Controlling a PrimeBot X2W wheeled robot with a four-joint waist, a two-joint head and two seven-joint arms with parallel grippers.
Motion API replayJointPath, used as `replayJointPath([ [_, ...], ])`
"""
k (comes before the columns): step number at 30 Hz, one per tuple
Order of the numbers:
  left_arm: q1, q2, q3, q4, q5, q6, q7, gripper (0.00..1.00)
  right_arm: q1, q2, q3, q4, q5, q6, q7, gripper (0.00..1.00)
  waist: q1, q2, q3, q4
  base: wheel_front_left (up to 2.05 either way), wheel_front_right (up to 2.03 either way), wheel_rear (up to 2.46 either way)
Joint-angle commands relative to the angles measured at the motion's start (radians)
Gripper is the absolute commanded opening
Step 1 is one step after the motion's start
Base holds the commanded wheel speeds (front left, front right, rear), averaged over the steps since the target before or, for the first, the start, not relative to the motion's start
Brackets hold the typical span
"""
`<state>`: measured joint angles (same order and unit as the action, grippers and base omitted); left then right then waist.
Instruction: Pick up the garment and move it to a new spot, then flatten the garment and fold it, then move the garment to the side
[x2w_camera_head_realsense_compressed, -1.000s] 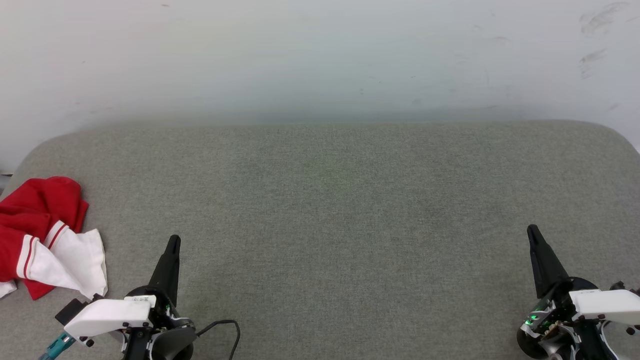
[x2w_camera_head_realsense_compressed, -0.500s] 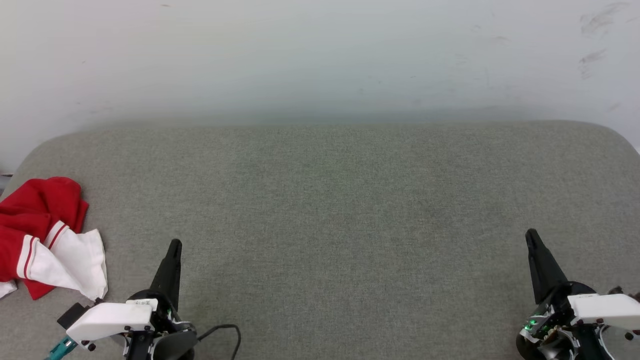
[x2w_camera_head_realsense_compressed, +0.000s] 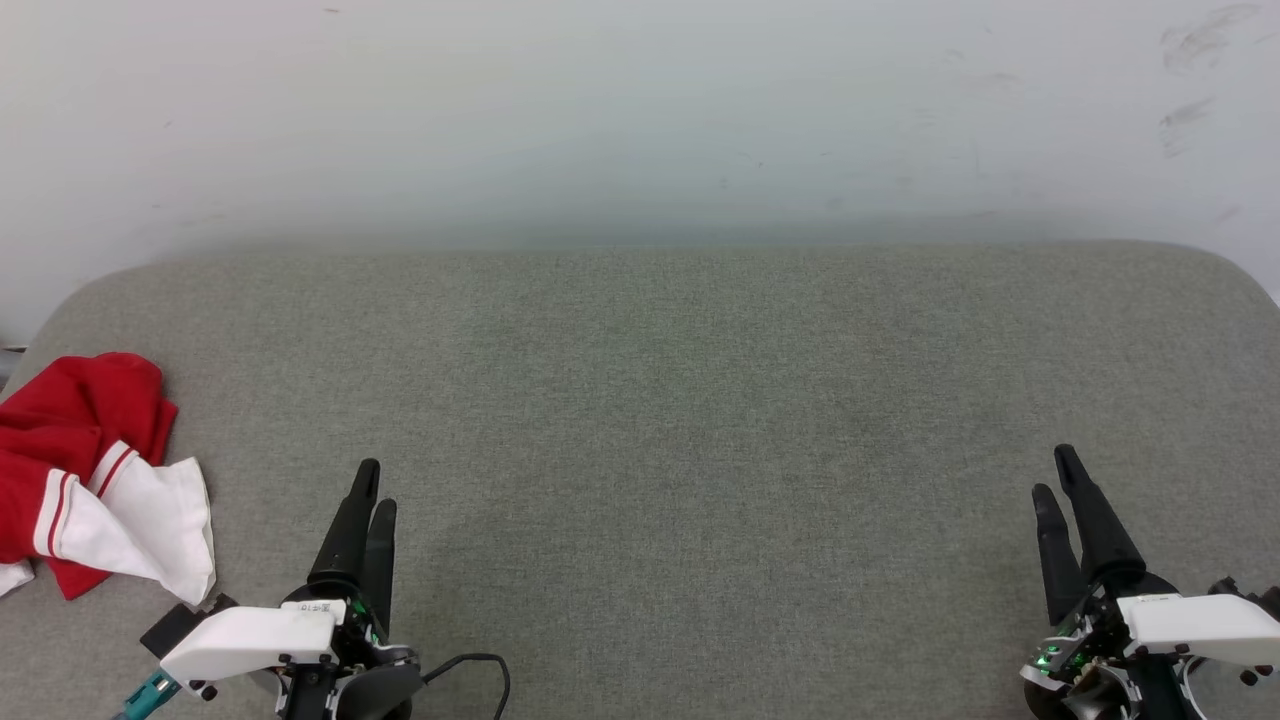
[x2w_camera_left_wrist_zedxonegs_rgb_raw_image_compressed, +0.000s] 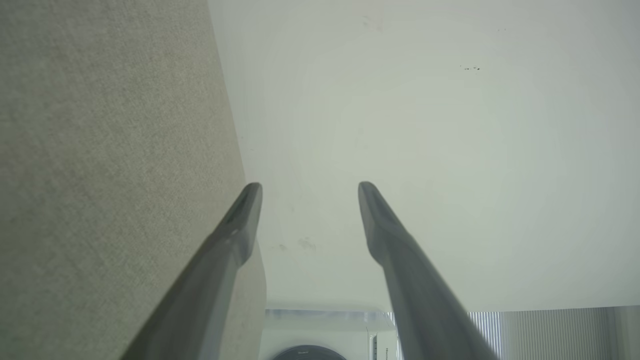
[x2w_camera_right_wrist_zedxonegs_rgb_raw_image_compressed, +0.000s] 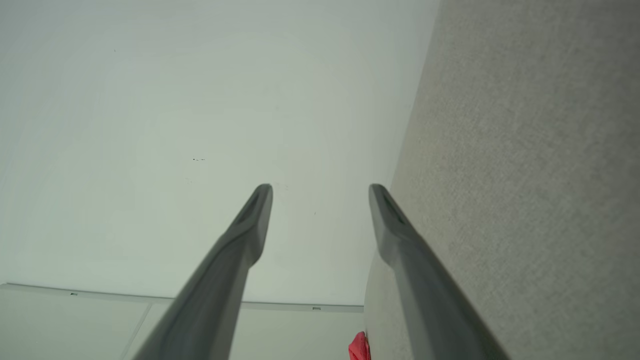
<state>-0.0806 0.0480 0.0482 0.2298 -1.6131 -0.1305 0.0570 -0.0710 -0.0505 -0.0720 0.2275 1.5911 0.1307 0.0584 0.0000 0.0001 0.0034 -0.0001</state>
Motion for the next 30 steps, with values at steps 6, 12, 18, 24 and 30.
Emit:
replayJointPath([
  [6,-0.027,0.002,-0.028,-0.059,0.023,0.0,-0.036,1.0,-0.002,-0.01,0.025,-0.055,-0.027,0.0,-0.037,1.0,0.0,-0.0001,-0.002,0.0,0.0,0.0,0.0],
  [12,-0.023,0.004,-0.038,-0.082,0.093,0.0,-0.061,1.0,0.003,-0.019,0.041,-0.075,-0.085,0.0,-0.063,1.0,0.0,-0.0001,-0.004,0.0,0.0,0.0,0.0],
  [18,-0.022,0.004,-0.044,-0.109,0.202,0.0,-0.085,1.0,0.006,-0.02,0.048,-0.098,-0.204,0.0,-0.087,1.0,0.0,-0.0001,-0.005,0.0,0.0,0.0,0.0],
  [24,-0.022,0.003,-0.053,-0.131,0.343,0.0,-0.107,1.0,0.009,-0.018,0.041,-0.117,-0.365,0.0,-0.109,1.0,0.0,-0.0001,-0.005,0.001,0.0,0.0,0.0],
  [30,-0.016,0.003,-0.048,-0.136,0.473,0.0,-0.128,1.0,0.012,-0.021,0.038,-0.133,-0.538,0.0,-0.13,1.0,0.0,-0.0001,-0.006,0.001,0.0,0.0,0.0],
])
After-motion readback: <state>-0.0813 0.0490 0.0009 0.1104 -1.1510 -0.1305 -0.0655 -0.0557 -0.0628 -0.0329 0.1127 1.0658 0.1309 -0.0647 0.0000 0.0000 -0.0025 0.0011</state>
